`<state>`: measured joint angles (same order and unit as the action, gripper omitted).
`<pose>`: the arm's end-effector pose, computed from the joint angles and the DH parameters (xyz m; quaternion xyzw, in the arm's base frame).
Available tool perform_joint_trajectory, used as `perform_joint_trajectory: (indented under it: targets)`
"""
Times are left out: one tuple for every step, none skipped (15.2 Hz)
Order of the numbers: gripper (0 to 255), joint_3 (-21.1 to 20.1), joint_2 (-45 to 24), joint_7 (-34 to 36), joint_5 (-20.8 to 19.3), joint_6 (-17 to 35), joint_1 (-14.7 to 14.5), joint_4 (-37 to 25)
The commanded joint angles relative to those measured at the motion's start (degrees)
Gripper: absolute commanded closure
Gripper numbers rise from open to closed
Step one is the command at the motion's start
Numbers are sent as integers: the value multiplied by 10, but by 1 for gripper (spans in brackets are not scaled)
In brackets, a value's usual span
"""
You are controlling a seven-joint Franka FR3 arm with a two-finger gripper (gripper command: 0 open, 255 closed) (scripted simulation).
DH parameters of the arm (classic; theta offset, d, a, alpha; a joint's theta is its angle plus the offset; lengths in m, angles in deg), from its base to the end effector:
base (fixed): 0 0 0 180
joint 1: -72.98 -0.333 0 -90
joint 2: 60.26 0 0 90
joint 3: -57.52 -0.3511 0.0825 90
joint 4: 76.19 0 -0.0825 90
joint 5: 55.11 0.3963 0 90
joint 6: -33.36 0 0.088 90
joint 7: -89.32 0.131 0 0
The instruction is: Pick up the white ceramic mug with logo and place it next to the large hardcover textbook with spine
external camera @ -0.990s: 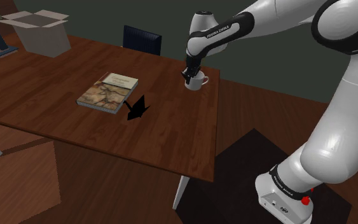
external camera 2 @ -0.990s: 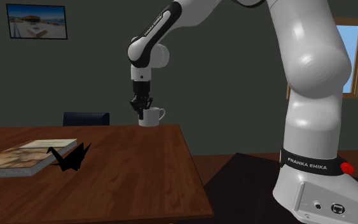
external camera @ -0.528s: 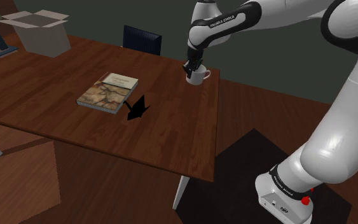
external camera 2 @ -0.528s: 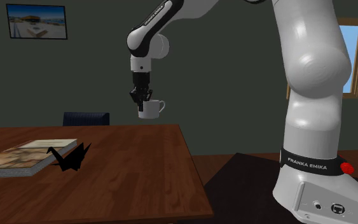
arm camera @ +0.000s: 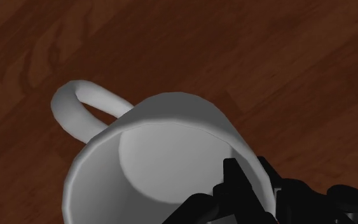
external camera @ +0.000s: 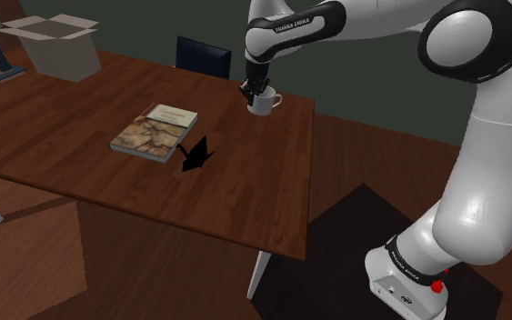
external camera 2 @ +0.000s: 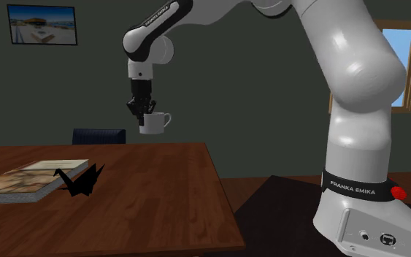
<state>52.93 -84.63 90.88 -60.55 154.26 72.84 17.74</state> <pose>0.7006 0.0451 0.3775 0.9983 0.0471 0.0249 0.0235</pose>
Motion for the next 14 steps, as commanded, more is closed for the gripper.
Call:
perform_joint_trajectory:
  targets:
    - [255, -3, -42, 15, -4, -23, -14, -64]
    - [255, -4, -63, 22, -6, -35, -21, -97]
    - [255, -5, -84, 28, -8, -49, -28, -132]
    - [255, -5, -107, 34, -10, -65, -35, -170]
    - [255, -6, -132, 40, -12, -81, -43, -211]
    - [255, -6, -159, 45, -14, -100, -51, -256]
    - [255, -6, -189, 49, -15, -121, -59, -307]
    - [255, -5, -238, 54, -17, -158, -71, -393]
    - [255, -5, -239, 54, -17, -150, -71, -386]
    - [255, -5, -239, 55, -17, -143, -71, -379]
    - [255, -5, -240, 56, -17, -136, -71, -372]
    - [255, -4, -241, 56, -17, -129, -70, -366]
    - [255, -4, -242, 57, -18, -122, -70, -361]
    - [255, -4, -244, 57, -18, -116, -70, -356]
